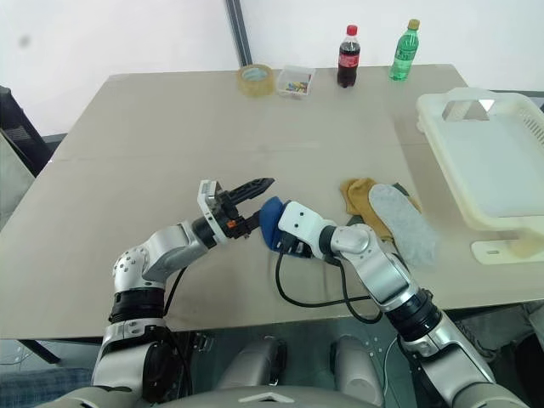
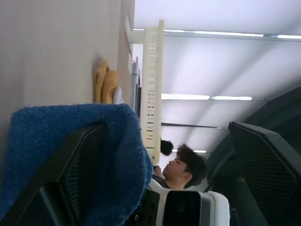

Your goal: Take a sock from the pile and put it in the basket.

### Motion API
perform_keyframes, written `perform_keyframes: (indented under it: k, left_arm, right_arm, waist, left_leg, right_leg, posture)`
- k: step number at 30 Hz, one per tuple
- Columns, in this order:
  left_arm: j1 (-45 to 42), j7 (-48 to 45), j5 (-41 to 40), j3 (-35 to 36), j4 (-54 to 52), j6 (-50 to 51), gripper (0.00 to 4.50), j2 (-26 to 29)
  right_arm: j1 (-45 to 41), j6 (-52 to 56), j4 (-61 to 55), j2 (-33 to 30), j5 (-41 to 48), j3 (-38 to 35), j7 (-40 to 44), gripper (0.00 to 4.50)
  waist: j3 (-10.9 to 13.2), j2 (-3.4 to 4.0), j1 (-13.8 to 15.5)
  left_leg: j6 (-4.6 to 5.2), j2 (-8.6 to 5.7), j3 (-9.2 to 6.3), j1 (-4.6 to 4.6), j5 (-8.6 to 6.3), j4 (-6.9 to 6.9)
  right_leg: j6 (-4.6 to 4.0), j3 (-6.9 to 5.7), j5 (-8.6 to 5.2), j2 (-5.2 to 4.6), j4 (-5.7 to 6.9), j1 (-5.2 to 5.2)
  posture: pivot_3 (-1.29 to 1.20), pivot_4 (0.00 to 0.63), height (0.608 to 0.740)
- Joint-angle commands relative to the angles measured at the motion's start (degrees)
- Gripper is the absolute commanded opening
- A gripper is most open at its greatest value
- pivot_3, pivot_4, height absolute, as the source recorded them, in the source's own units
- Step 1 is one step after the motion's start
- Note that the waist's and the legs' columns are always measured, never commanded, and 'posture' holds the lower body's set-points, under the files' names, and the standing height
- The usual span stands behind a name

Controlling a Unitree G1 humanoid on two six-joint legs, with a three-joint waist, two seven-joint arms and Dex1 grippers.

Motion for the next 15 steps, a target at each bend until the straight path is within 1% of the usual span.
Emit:
perform_keyframes:
  k: [1,7,11,15]
  left_arm:
    - [0.39,-0.99,-3.14,-1.47,-0.9,0.31,4.48,0.37]
    - [1.59,-3.49,-4.47,-4.97,-1.24,3.5,4.48,2.49]
    - [2.35,-5.91,-0.72,-7.54,-0.09,4.9,4.48,3.82]
    - [1.02,-7.98,2.63,-7.74,2.45,3.87,4.48,3.48]
  right_arm:
    - [0.43,0.45,0.25,-0.89,-0.97,0.24,0.38,2.48]
    - [0.37,0.26,0.49,-1.21,-1.45,0.49,0.31,2.48]
    - [0.3,0.64,-0.27,-1.51,-1.54,0.45,0.54,2.48]
    - [0.39,1.78,-2.41,-2.41,-1.17,-0.2,0.9,2.48]
  waist:
    - [0.0,0.0,0.04]
    - [0.01,0.0,0.16]
    - [0.01,0.01,0.17]
    - [0.01,0.01,0.31]
  left_leg:
    - [0.0,0.0,0.0,0.0,0.0,0.0]
    - [0.0,-0.03,-0.01,-0.01,0.0,-0.01]
    - [0.0,-0.05,-0.01,-0.01,0.0,-0.02]
    - [0.0,-0.06,-0.04,-0.01,0.0,-0.02]
  right_leg:
    - [0.0,-0.02,0.0,0.01,0.0,0.0]
    - [0.0,-0.05,0.0,0.05,-0.03,0.0]
    - [0.0,-0.07,0.0,0.07,-0.04,0.0]
    - [0.0,-0.14,0.0,0.08,-0.04,0.01]
  posture:
    - [0.0,0.15,0.74]
    - [0.0,0.15,0.74]
    - [0.0,0.15,0.74]
    - [0.0,0.15,0.74]
